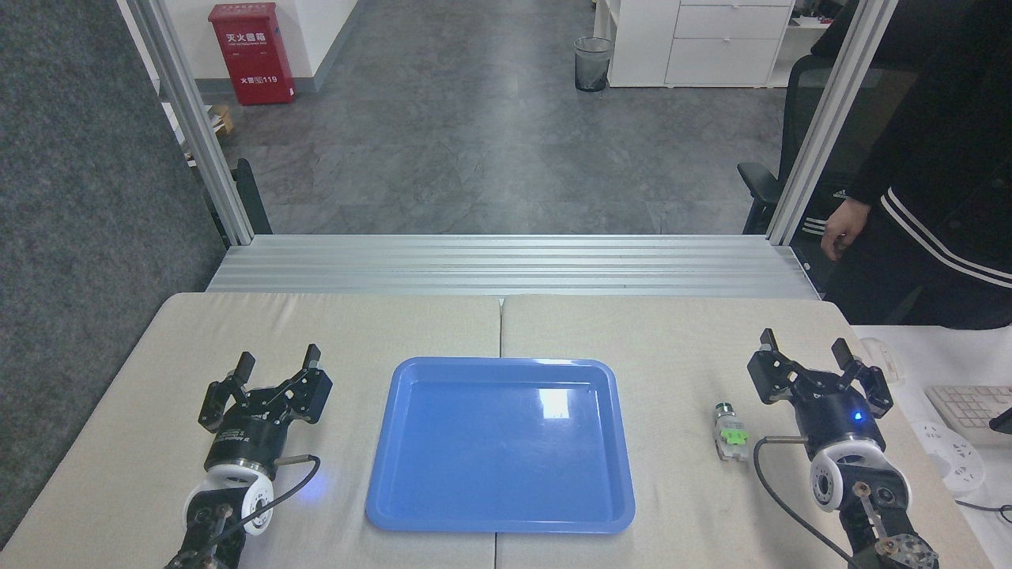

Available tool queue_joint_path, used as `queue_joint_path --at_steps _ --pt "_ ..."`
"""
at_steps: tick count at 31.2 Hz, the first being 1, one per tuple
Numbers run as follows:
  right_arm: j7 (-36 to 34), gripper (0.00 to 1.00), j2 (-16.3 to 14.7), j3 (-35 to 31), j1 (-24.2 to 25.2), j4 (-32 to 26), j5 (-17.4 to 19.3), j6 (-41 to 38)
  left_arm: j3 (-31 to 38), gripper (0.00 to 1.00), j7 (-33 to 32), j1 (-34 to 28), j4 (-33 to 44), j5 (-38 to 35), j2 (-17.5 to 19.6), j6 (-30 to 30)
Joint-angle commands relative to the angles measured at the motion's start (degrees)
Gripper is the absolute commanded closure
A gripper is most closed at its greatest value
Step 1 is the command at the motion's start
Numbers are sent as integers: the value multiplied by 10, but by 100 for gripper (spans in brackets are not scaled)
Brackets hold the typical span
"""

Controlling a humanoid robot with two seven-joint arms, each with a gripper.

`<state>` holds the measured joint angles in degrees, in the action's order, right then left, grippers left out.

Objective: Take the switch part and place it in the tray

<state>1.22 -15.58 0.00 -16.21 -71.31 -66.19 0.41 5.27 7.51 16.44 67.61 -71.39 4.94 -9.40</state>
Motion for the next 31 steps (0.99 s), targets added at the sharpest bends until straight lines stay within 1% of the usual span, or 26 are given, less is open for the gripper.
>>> queue_joint_path --at_steps 1,10,23,29,31 --pt "0 2 0 17 0 -1 -1 0 0 0 0 1 0 0 0 0" --pt "0 2 1 17 0 -1 -1 0 0 0 0 3 -2 0 0 0" --pt "1 2 -2 18 -5 -1 -2 0 0 0 0 31 -12 0 2 1" --pt "20 2 2 54 -1 -1 -10 3 0 0 0 38 -24 0 0 1" --pt "21 2 10 68 2 -1 -13 5 0 0 0 38 -25 0 0 1"
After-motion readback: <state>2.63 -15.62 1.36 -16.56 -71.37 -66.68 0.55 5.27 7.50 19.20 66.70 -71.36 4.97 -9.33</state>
